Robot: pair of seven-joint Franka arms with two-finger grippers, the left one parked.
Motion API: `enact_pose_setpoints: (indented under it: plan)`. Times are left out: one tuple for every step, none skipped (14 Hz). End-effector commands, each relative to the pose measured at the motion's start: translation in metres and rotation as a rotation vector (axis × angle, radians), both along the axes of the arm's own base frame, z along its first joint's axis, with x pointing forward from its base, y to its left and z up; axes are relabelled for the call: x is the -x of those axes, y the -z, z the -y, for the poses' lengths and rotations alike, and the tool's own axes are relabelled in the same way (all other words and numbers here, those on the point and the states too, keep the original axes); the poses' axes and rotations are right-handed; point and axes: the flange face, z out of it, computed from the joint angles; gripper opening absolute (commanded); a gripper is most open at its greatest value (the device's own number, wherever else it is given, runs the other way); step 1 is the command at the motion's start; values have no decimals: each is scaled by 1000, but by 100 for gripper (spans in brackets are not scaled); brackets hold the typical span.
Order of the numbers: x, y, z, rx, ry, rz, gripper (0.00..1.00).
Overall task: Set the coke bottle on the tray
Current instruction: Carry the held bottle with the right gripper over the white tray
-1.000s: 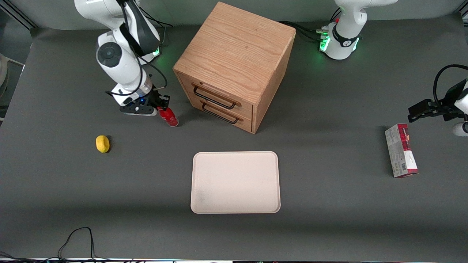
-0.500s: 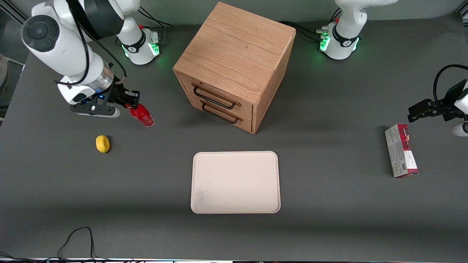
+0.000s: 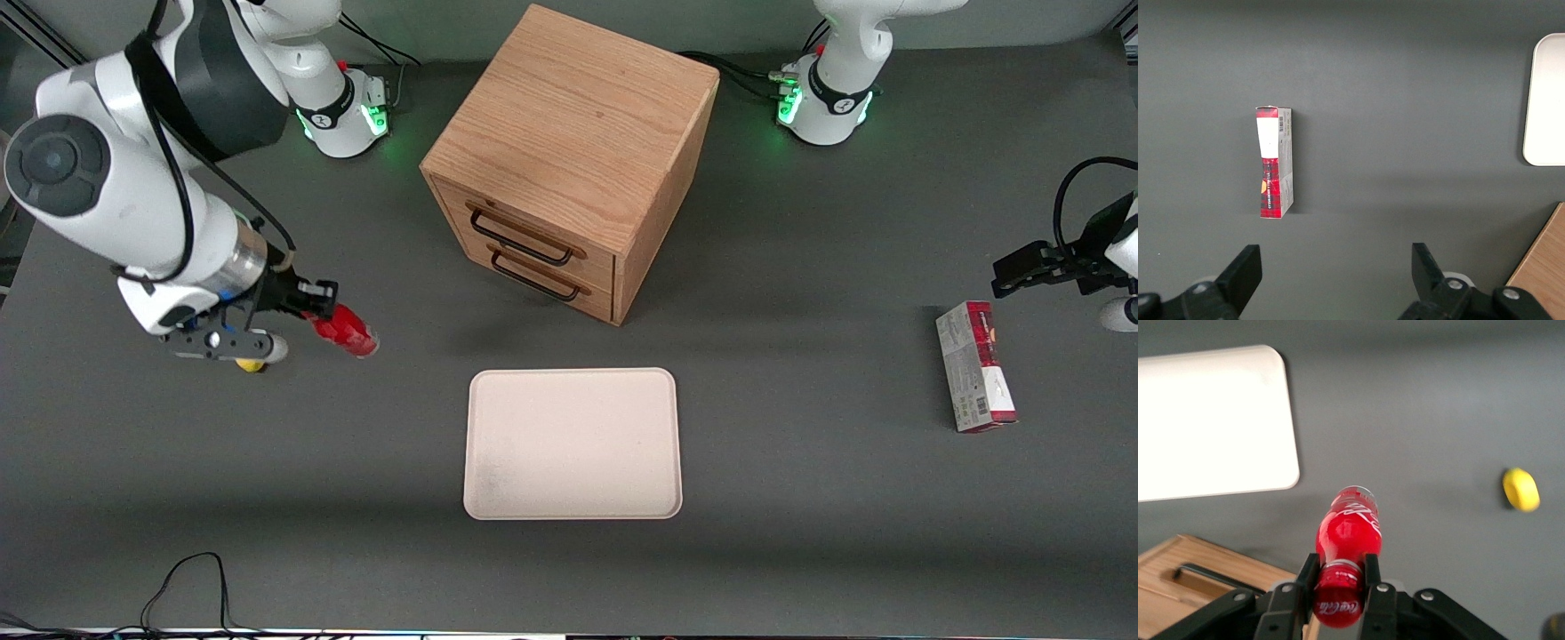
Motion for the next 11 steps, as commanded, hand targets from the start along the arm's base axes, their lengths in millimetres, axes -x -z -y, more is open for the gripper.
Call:
enact_pose_setpoints:
  plan:
    - [-38,-7,-32,-18,-28,51,0]
    - [-45,0,-46,-23,-55,62,0]
    - [-54,11,-53,-34,-65,74,0]
    - [-63,23,-58,-52,-53,89,0]
    - [-69,27,-63,-75,-26,123,0]
    - [-71,36,-78,-79,-3,144,0]
    - [-74,45,-85,-60,11,162,0]
    - [-72,54,-100,-52,-7,171,0]
    - [-73,61,-108,-39,-6,192,0]
    - [-75,68,-115,-47,2,211,0]
    - [-78,77,-121,-58,6,222,0]
